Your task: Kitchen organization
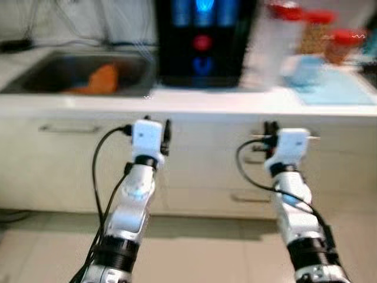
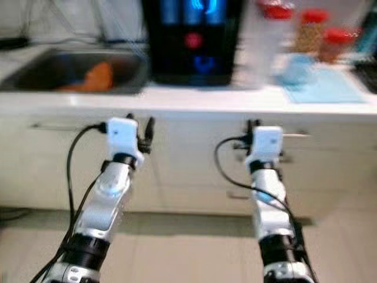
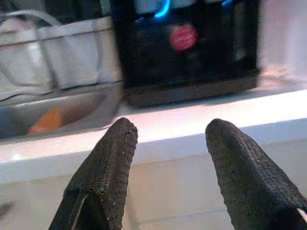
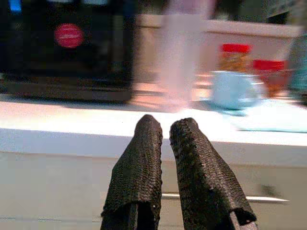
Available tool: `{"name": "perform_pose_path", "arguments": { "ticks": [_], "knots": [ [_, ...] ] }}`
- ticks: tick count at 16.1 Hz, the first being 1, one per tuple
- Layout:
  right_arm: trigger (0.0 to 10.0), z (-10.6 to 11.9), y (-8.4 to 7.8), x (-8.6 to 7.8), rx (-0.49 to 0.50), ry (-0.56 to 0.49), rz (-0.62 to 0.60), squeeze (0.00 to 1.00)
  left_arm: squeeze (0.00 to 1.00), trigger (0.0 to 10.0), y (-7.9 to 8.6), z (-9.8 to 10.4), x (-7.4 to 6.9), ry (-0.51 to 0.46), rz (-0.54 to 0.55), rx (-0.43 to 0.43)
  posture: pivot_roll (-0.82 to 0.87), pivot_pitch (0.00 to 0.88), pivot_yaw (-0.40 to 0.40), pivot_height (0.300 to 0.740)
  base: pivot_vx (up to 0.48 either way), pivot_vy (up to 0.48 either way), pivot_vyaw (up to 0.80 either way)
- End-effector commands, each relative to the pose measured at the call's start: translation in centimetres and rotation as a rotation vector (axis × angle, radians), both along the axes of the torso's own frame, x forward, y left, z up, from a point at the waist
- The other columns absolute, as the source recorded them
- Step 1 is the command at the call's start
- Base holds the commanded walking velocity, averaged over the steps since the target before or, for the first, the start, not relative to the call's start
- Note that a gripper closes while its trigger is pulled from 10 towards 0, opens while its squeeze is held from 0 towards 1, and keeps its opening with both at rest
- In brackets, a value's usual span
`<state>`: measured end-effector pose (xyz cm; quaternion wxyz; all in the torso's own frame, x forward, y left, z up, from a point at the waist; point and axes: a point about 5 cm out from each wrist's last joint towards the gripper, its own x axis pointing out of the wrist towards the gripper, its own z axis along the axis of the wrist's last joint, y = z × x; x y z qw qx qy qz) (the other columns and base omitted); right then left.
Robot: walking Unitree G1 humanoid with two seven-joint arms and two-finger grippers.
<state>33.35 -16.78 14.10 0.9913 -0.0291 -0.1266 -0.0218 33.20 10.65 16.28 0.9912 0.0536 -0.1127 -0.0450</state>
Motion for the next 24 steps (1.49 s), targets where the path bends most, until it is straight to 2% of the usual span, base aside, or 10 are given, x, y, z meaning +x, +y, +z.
{"name": "perform_pose_path", "arguments": {
  "ticks": [1,14,17,21,24],
  "knots": [
    [10.0,0.4,1.0,0.2,0.019,-0.016,0.023,0.00,0.00,10.0,1.1,0.0,0.1,-0.004,0.032,0.011,0.04,0.038,0.052,0.740,0.000,-0.390,0.00],
    [10.0,0.1,0.7,0.5,0.009,-0.009,0.018,0.00,0.00,10.0,1.5,-0.7,0.3,0.023,0.045,0.007,0.04,0.022,0.054,0.740,0.000,-0.388,0.00],
    [10.0,-0.2,0.8,0.5,0.007,0.000,0.022,0.00,0.00,10.0,1.9,-1.4,0.3,0.046,0.059,-0.010,0.04,0.020,0.053,0.740,0.000,0.000,0.00],
    [10.0,-1.6,0.8,0.3,0.006,0.052,0.020,0.00,0.00,10.0,3.0,-4.2,0.1,0.148,0.088,-0.015,0.04,0.028,0.050,0.740,0.000,0.000,0.00],
    [10.0,-3.7,0.5,-0.1,-0.010,0.133,0.012,0.00,0.00,10.0,4.2,-7.6,-0.4,0.259,0.113,0.051,0.04,0.030,0.049,0.740,0.000,0.000,0.00]
  ]
}}
